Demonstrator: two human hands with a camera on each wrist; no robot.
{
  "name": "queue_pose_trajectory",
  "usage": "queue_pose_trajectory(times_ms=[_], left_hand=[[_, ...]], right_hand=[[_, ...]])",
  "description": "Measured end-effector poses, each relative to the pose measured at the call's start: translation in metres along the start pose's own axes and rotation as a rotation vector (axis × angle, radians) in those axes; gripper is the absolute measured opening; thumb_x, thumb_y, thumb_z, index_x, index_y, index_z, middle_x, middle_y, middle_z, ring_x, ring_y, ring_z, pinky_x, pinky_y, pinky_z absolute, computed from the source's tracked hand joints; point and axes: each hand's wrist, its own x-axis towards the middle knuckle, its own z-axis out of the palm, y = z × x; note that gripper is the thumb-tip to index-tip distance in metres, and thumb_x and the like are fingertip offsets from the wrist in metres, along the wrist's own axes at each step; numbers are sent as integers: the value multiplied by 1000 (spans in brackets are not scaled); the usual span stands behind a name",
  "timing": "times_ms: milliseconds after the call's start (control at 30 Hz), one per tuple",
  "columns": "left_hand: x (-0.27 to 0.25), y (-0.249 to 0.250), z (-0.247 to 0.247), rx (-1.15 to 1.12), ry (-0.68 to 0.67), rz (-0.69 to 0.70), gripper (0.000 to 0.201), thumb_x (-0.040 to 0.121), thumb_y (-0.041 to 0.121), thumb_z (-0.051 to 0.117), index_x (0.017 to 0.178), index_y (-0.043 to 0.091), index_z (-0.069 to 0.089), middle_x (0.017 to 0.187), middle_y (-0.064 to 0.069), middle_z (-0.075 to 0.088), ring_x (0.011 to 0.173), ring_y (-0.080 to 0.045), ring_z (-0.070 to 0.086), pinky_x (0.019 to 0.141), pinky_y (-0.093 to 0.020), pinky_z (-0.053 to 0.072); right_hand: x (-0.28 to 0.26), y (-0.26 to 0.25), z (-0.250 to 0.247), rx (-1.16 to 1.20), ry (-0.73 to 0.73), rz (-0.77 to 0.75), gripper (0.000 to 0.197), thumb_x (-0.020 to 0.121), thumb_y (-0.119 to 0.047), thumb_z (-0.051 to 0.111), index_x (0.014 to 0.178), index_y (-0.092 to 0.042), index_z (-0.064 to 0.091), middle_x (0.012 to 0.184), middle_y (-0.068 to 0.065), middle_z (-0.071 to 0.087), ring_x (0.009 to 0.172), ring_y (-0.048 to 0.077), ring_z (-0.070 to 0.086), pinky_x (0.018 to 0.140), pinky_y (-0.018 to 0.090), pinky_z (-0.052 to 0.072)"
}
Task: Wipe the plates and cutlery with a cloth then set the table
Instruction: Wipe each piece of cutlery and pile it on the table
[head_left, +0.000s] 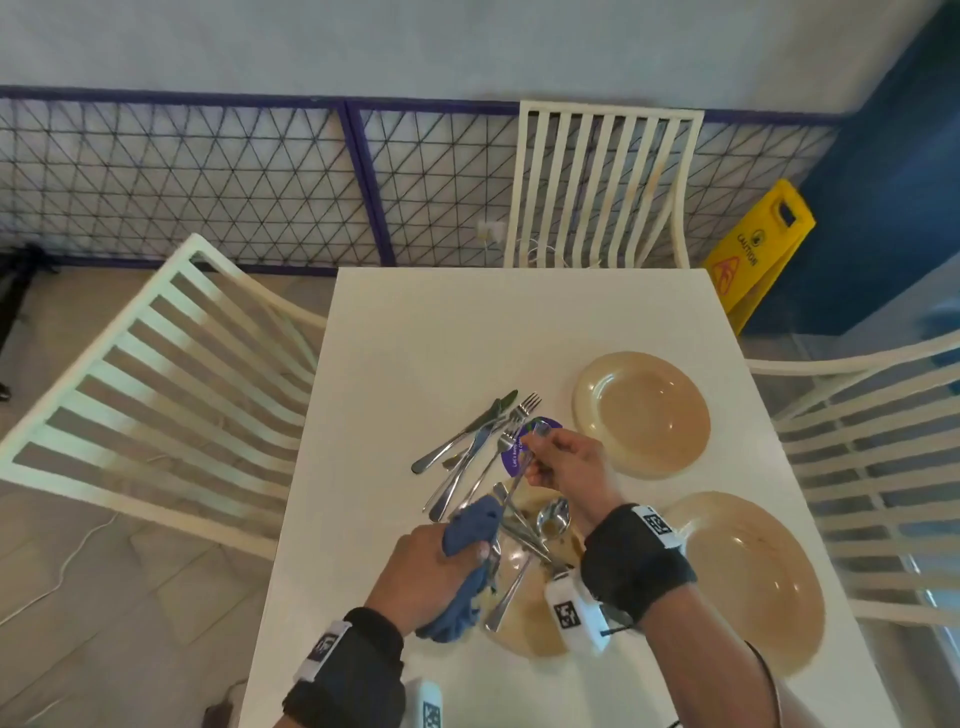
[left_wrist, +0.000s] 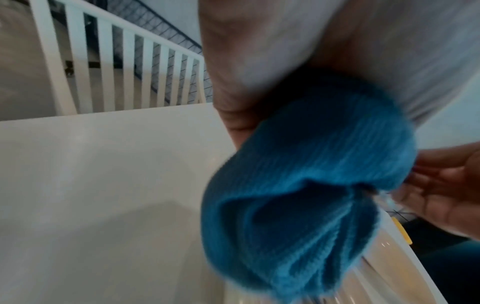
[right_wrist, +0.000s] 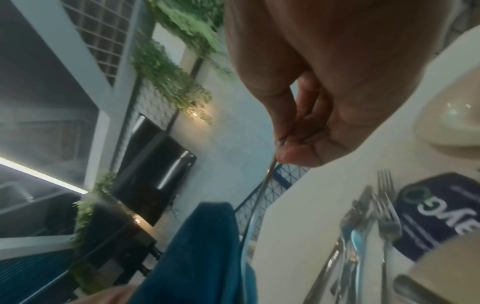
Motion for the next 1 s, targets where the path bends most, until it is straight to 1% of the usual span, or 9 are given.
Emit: queue_pose_trajectory(times_ms=[167, 333, 500, 633, 700, 767, 833, 933, 1000], left_hand=[[8, -40, -35, 117, -40, -70, 16, 94, 27, 64, 106, 18, 68, 97, -1, 74, 91, -14, 69, 87, -29, 53], [0, -74, -61, 16, 62, -179, 14, 88, 25, 70, 101, 25, 69, 89, 3, 75, 84, -10, 69, 77, -26, 54], [-9, -99, -69, -76, 35, -243, 13, 84, 27, 69, 96, 30, 68, 82, 3, 77, 75, -14, 74, 80, -41, 62], [-13, -105, -64, -117, 27, -247, 16, 82, 34, 69, 97, 30, 69, 72, 2, 74, 68, -20, 73, 80, -45, 62], [-14, -104, -60, -121, 27, -240, 14, 82, 33, 69, 96, 29, 68, 71, 2, 74, 69, -20, 73, 81, -46, 62], [-16, -101, -55, -118, 26, -228, 12, 85, 29, 70, 96, 28, 68, 71, 3, 74, 68, -17, 72, 81, -45, 61], [-17, -96, -50, -129, 22, -211, 12, 86, 27, 70, 98, 27, 68, 67, 4, 72, 64, -15, 70, 80, -44, 62], [-19, -91, -44, -147, 3, -185, 13, 89, 26, 70, 102, 24, 67, 68, 3, 72, 62, -14, 69, 78, -43, 62], [-21, -88, -41, -138, 8, -168, 12, 90, 25, 70, 102, 25, 67, 73, 0, 74, 67, -16, 71, 78, -43, 61]], right_hand=[[44, 35, 22, -17, 75, 128, 18, 96, -10, 62, 93, 6, 70, 69, 10, 61, 58, 14, 56, 61, 25, 55], [89, 54, 32, -88, 128, 224, 14, 98, -7, 59, 93, -2, 71, 80, 16, 67, 62, 17, 60, 64, 28, 57], [108, 56, 40, -152, 102, 315, 11, 97, 1, 57, 100, 3, 67, 80, 17, 66, 64, 23, 62, 62, 28, 60], [118, 58, 32, -336, 84, 354, 12, 92, -3, 63, 97, 4, 71, 79, 16, 70, 73, 29, 63, 81, 40, 58], [117, 58, 22, -473, 66, 330, 11, 87, -8, 66, 83, -9, 77, 77, 15, 75, 75, 29, 70, 86, 42, 60], [105, 51, 12, -615, 55, 283, 14, 83, -11, 68, 72, -15, 75, 71, 11, 75, 69, 25, 71, 81, 43, 62], [85, 41, 3, -662, 53, 230, 14, 85, -9, 67, 72, -11, 72, 69, 8, 72, 63, 22, 68, 75, 41, 62], [50, 43, -17, -763, 45, 174, 13, 90, -15, 64, 80, -13, 73, 76, 1, 72, 66, 17, 68, 61, 27, 56], [27, 55, -33, -941, 27, 150, 17, 90, -23, 62, 80, -21, 75, 78, -1, 73, 70, 16, 70, 62, 24, 54]])
